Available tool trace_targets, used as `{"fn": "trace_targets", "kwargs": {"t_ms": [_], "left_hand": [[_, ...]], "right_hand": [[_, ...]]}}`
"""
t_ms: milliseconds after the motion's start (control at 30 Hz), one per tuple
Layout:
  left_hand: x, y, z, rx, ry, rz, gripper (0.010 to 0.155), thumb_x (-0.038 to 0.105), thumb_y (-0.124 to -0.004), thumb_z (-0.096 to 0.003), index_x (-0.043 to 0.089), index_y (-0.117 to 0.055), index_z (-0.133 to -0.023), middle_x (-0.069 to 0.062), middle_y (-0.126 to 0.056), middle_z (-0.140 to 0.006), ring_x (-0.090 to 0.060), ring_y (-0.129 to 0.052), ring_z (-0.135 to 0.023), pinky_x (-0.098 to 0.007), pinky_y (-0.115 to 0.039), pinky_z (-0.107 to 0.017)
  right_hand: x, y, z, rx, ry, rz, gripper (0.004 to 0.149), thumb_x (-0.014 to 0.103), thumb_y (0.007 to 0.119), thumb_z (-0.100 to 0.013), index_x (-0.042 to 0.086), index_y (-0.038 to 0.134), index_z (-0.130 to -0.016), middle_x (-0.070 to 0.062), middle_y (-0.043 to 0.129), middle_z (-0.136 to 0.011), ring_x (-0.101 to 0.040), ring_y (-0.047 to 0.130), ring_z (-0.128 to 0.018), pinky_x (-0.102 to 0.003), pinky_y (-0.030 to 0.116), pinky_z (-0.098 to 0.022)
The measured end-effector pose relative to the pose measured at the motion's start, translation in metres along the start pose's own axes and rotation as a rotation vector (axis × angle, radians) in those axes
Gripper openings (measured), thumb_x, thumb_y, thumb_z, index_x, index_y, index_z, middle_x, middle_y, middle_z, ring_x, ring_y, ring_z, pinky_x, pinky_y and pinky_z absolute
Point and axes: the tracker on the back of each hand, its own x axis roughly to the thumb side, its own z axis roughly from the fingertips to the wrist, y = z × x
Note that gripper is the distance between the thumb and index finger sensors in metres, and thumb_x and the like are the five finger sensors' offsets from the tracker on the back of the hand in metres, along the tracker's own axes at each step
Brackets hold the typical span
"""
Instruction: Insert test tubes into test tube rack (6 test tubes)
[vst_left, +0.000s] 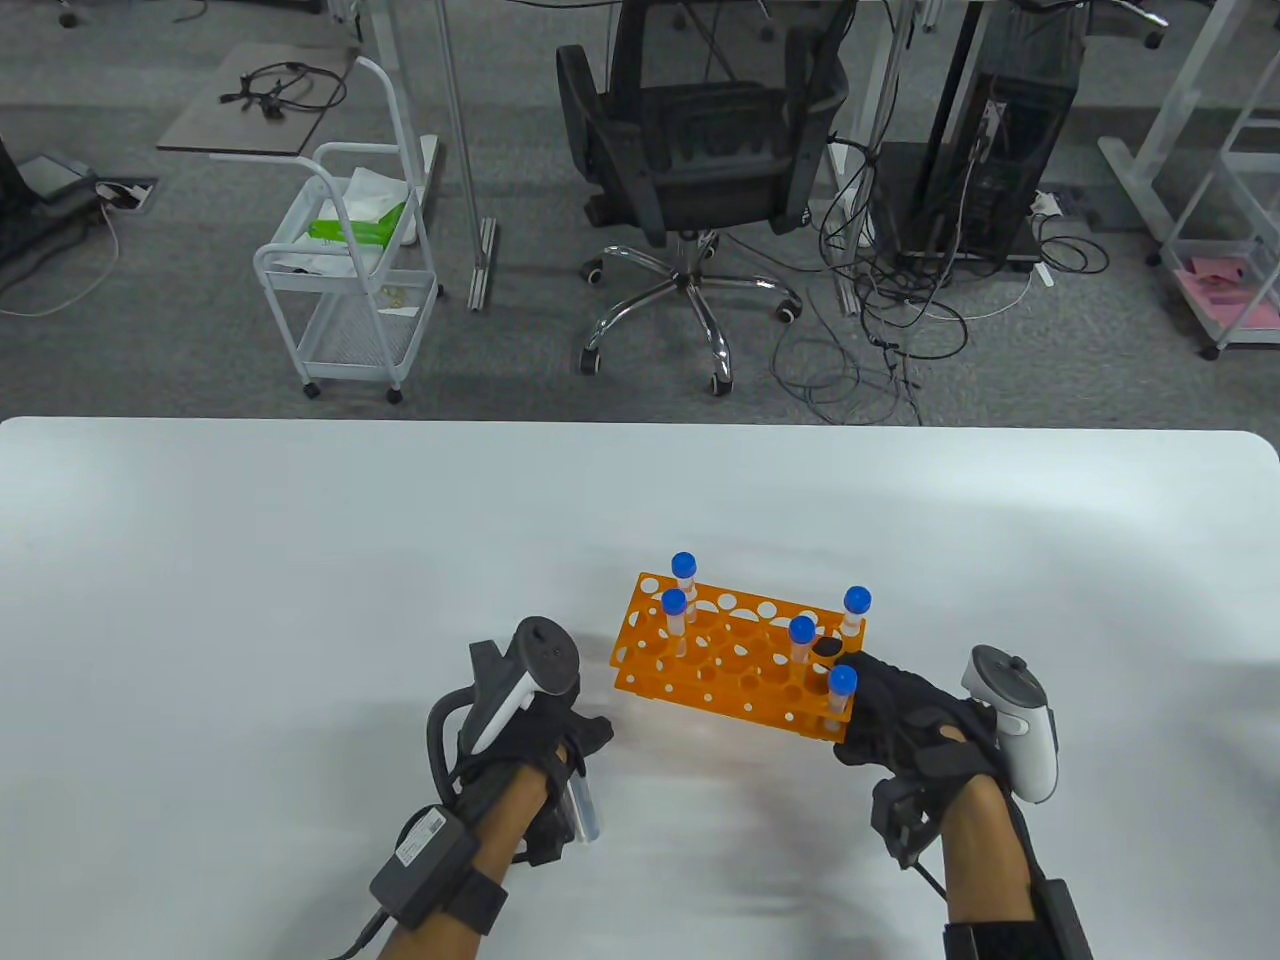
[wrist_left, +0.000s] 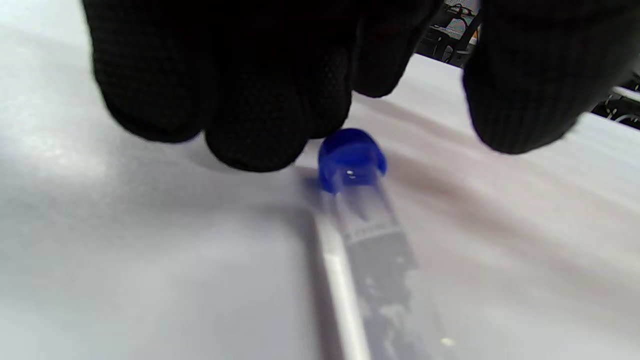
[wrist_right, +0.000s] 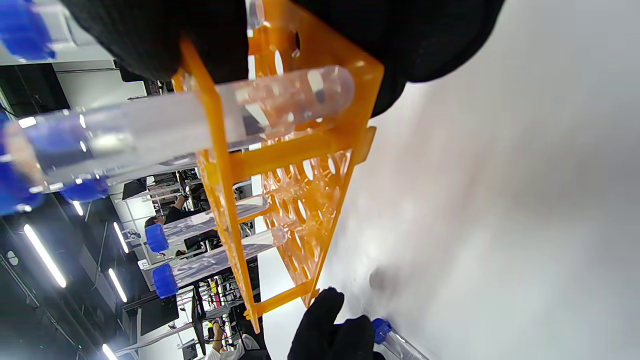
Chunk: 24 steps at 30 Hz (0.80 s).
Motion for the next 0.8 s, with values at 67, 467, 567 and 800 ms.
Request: {"fn": "trace_targets", "kwargs": {"t_ms": [67,467,567,800], "left_hand": [[0.002,-0.004,-0.001,0.001,0.009,-0.052,0.072,0.059,-0.091,-0.033,0.031,-0.073,-0.097,-0.006,-0.096,-0.078,-0.021,-0.104,-0.055,-0.04,-0.092,-0.035],[0.017,-0.016,-0.001,0.088,0.001,-0.238,0.062,0.051,-0.093,-0.0352,0.03,-0.08,-0.092,-0.006,-0.099,-0.071,-0.018,-0.105,-0.051,-0.037,-0.094,-0.034],[0.019,-0.016,-0.001,0.092,-0.007,-0.234,0.059,0.047,-0.094,-0.0358,0.028,-0.083,-0.09,-0.007,-0.099,-0.071,-0.018,-0.106,-0.05,-0.035,-0.096,-0.034],[0.016,-0.013,-0.002,0.072,-0.015,-0.193,0.052,0.039,-0.097,-0.0369,0.023,-0.088,-0.086,-0.008,-0.1,-0.073,-0.019,-0.109,-0.051,-0.033,-0.101,-0.033]], "right_hand": [[0.0,-0.001,0.0,-0.002,-0.003,-0.001,0.048,0.056,0.07,-0.051,0.039,0.072,-0.096,-0.014,0.069,-0.105,-0.034,0.086,-0.079,-0.053,0.073,-0.058],[0.001,-0.002,0.002,-0.009,-0.01,-0.008,0.048,0.056,0.07,-0.051,0.038,0.072,-0.096,-0.015,0.069,-0.105,-0.035,0.086,-0.079,-0.053,0.073,-0.058],[0.001,-0.002,0.002,-0.011,-0.01,-0.007,0.048,0.056,0.07,-0.051,0.038,0.072,-0.096,-0.015,0.069,-0.105,-0.035,0.086,-0.079,-0.053,0.073,-0.058],[0.001,-0.003,0.002,-0.011,-0.011,-0.005,0.048,0.056,0.07,-0.051,0.038,0.072,-0.096,-0.015,0.069,-0.105,-0.035,0.086,-0.079,-0.053,0.073,-0.058]]}}
